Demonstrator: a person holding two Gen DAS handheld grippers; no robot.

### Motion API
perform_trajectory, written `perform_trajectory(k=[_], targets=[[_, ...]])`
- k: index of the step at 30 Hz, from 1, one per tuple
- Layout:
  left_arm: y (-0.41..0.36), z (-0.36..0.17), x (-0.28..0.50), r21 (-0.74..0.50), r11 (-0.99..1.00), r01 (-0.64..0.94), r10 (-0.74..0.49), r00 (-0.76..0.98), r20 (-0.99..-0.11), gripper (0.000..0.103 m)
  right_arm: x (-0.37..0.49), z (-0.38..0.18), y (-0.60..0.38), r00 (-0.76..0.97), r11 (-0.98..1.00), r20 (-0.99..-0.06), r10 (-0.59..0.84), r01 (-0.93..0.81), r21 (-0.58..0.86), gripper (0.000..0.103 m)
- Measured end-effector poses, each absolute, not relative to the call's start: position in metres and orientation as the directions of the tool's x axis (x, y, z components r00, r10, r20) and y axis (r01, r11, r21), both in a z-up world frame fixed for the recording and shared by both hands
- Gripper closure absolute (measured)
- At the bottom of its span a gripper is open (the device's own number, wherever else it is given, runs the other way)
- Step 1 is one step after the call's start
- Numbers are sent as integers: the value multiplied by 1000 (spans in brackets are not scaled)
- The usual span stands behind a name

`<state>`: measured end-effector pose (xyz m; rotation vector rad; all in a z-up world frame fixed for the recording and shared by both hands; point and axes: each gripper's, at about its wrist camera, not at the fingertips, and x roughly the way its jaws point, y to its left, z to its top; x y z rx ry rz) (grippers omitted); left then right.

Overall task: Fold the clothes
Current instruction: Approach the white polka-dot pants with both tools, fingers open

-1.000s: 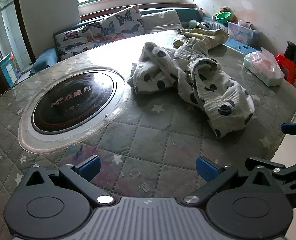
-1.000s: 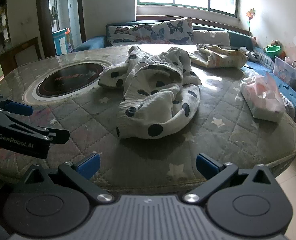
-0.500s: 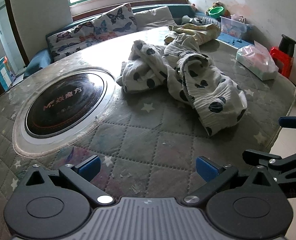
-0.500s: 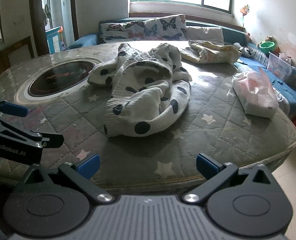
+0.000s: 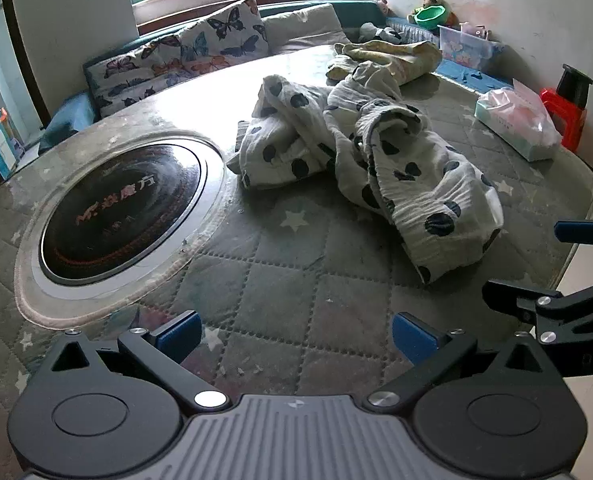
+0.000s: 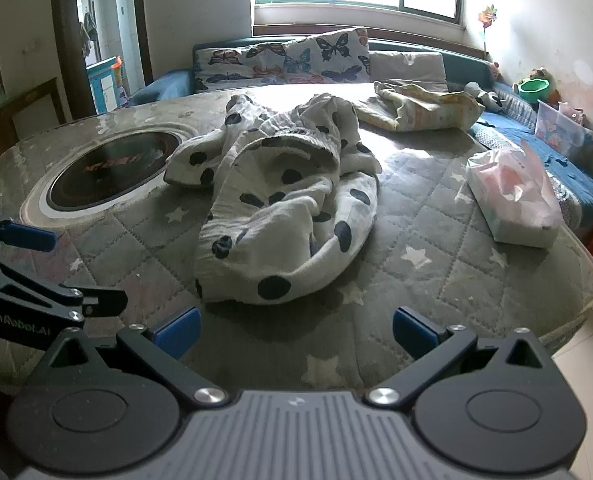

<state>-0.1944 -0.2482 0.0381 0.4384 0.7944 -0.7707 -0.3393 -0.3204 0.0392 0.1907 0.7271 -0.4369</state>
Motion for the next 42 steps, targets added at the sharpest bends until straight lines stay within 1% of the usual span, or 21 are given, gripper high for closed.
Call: perform_trajectory(k=[19, 42], targets=[[-267, 40, -171, 87, 633, 769, -423, 437, -794, 0, -310, 46, -338, 657, 890, -685, -314, 454, 28, 0], [-290, 35, -153, 68, 624, 778, -403, 395, -825, 0, -287, 50, -367, 662, 891, -684, -308, 453, 37, 0]])
